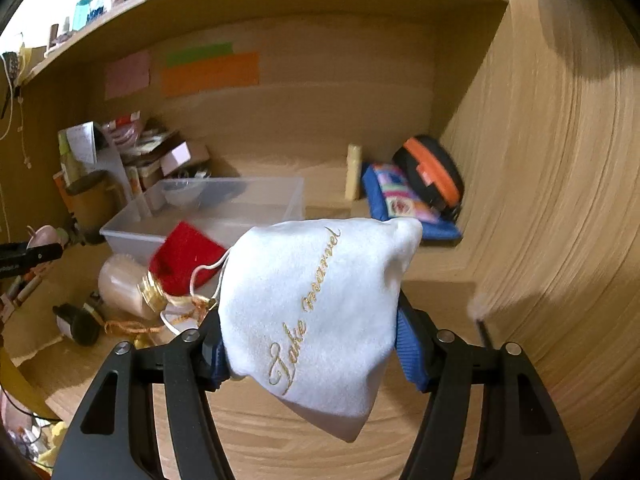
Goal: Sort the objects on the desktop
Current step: 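Carry the pink ball and white pouch with both grippers over the clear box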
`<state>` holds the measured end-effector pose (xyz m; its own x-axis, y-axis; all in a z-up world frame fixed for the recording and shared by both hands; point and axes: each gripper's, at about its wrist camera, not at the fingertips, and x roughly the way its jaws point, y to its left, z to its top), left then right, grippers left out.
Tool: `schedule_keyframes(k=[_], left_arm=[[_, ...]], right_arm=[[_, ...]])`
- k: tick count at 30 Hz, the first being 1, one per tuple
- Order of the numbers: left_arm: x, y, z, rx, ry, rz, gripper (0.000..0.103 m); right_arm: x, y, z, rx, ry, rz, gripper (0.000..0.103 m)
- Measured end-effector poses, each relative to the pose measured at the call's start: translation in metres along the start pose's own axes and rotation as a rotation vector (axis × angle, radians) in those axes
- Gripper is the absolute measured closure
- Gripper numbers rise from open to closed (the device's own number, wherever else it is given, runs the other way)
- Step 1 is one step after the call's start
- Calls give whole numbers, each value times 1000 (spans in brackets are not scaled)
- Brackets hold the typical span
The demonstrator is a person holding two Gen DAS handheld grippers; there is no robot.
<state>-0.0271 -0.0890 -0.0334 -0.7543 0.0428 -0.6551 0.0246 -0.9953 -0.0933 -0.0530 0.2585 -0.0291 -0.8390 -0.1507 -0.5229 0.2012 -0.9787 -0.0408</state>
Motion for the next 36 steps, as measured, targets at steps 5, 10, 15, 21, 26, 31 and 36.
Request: schedule_keyframes(k=[5, 10, 15, 21, 26, 31, 36], left_arm=[[-1, -3, 9, -1, -17, -8, 40], [-1, -7, 21, 9, -30, -22, 40], [1, -12, 35, 15, -39, -45, 40], [10, -17, 55, 25, -33, -80, 40], [26, -20, 72, 36, -11, -106, 40], [43, -26, 86, 57, 13, -123, 40], [64, -33, 97, 74, 49, -151, 40]], right_arm=[[-8, -2, 17, -27, -52, -19, 41], [-5, 1, 34, -71, -86, -13, 41], [11, 7, 46, -99, -90, 9, 41], [34, 19, 59, -128, -81, 60, 41], [52, 33, 68, -160, -78, 93, 40], [74, 46, 76, -191, -57, 126, 41], [92, 58, 81, -228, -38, 147, 40]])
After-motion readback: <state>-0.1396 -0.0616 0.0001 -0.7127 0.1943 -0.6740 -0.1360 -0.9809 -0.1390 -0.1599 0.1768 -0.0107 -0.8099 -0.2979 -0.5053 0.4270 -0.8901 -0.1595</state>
